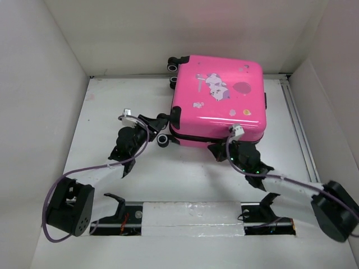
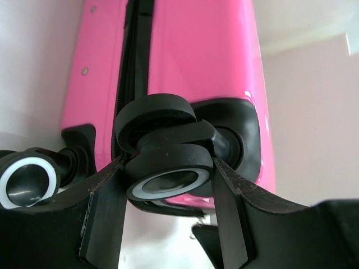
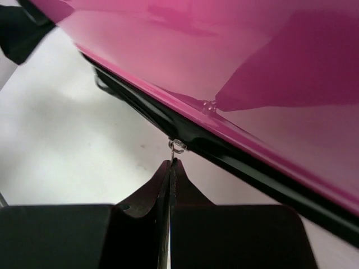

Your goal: Pack the luggage

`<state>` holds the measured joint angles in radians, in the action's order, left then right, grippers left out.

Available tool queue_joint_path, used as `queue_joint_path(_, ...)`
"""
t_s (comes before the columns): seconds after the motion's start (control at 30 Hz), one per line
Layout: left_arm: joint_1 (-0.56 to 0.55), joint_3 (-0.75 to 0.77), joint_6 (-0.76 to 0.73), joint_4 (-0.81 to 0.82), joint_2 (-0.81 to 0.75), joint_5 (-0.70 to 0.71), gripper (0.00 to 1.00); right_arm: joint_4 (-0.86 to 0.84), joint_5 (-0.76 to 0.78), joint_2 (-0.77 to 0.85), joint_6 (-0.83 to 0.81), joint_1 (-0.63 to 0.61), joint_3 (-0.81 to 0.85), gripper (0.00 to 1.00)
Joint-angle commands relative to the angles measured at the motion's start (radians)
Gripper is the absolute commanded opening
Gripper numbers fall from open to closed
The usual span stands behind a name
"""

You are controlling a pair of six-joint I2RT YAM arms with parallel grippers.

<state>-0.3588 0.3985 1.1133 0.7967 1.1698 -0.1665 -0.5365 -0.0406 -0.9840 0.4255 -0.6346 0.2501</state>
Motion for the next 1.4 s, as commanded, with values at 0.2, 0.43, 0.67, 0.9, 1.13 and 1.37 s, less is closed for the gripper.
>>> queue_joint_path(0.2,-0.259,0.028,0.040,0.141,-0.027,-0.122,0.00,-0.309,-0.050,-0.497,-0.025,-0.224,0.339,0.00)
queue_joint_path(0.43,-0.485,0.028,0.052,0.134,-0.027,-0.007,0.00,-0.569,-0.025,-0.777,0.047,-0.298,0.381,0.00)
queue_joint_path(0.67,-0.365,0.106,-0.078,-0.072,-0.122,0.125,0.66,-0.554,0.074,-0.632,0.085,-0.298,0.204,0.00)
queue_joint_path(0.9,-0.145,0.290,-0.104,-0.186,-0.078,0.211,1.00,-0.442,0.097,-0.460,0.065,-0.329,0.133,0.00)
queue_joint_path(1.13,0.069,0.572,-0.035,-0.112,0.321,0.015,1.00,-0.393,0.108,-0.413,0.056,-0.361,0.114,0.00)
queue_joint_path(1.37,0.142,0.969,-0.013,-0.199,0.709,-0.159,1.00,-0.384,0.097,-0.404,0.065,-0.392,0.113,0.00)
